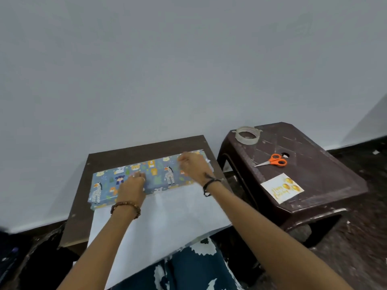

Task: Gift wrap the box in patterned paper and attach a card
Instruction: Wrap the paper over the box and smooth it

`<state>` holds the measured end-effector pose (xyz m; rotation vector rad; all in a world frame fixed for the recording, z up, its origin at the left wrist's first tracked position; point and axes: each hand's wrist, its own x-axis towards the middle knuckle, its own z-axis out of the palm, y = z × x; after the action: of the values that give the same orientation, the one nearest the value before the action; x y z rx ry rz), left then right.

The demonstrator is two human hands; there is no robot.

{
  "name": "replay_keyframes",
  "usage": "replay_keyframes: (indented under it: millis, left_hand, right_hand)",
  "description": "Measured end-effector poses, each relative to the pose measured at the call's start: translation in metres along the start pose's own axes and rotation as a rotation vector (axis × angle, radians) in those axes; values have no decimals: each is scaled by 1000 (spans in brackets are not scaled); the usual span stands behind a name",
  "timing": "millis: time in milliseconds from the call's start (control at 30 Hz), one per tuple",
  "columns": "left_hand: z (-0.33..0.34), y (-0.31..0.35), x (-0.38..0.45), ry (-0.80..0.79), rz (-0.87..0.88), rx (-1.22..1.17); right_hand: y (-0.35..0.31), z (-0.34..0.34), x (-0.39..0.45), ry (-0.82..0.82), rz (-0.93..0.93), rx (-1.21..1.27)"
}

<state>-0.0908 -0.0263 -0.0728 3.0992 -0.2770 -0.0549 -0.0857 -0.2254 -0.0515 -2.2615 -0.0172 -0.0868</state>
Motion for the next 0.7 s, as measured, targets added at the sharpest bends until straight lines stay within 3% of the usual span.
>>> replay_keyframes:
  millis: [100, 233, 500, 700]
  left_hand:
    - [3, -1, 0, 5, -5, -24]
    - [4, 0, 0, 3, -17, -37]
    - [3, 3, 1, -23, -26, 12]
    - [2, 3, 0, -33, -35, 18]
  right_hand:
    - [31, -53, 18, 295, 102, -411]
    - [66, -100, 48, 375, 235, -820]
    - [92, -113, 82, 317, 434, -998]
    - [79, -102, 78, 383, 431, -1095]
